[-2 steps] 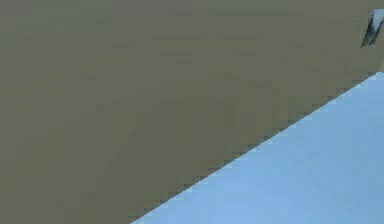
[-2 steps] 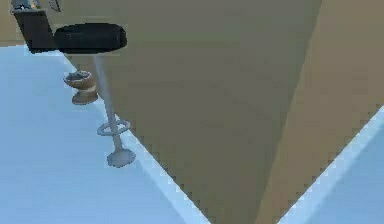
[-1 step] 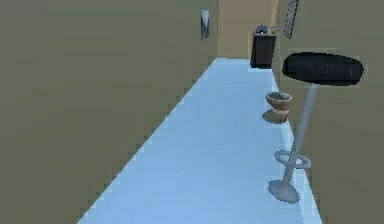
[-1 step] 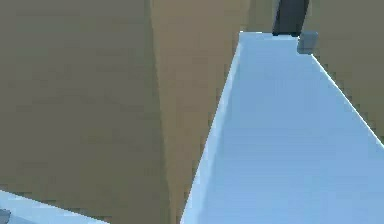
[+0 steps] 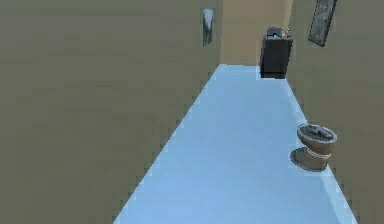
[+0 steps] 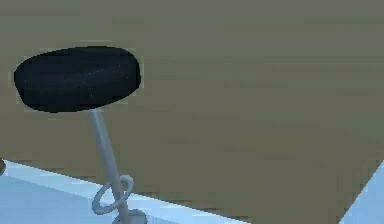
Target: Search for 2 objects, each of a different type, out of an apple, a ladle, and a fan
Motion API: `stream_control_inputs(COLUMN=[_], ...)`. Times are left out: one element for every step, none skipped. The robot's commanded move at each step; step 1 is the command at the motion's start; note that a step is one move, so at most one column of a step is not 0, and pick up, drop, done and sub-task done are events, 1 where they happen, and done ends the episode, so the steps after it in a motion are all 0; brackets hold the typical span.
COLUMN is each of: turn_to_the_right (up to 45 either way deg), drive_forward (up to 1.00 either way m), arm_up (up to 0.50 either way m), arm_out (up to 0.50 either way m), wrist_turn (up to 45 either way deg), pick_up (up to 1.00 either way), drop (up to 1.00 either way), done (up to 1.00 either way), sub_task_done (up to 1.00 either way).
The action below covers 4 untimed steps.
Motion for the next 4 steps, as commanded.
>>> stream_control_inputs(turn_to_the_right=[6.0,0.0,9.0,0.0], drive_forward=[0.00,0.25,0.00,1.00], arm_up=[0.00,0.00,0.00,0.00], arm_out=[0.00,0.00,0.00,0.00], wrist_turn=[0.0,0.0,0.0,0.0], pick_up=[0.00,0.00,0.00,0.00], drop=[0.00,0.00,0.00,0.00], done=[0.00,0.00,0.00,0.00], sub_task_done=[0.00,0.00,0.00,0.00])
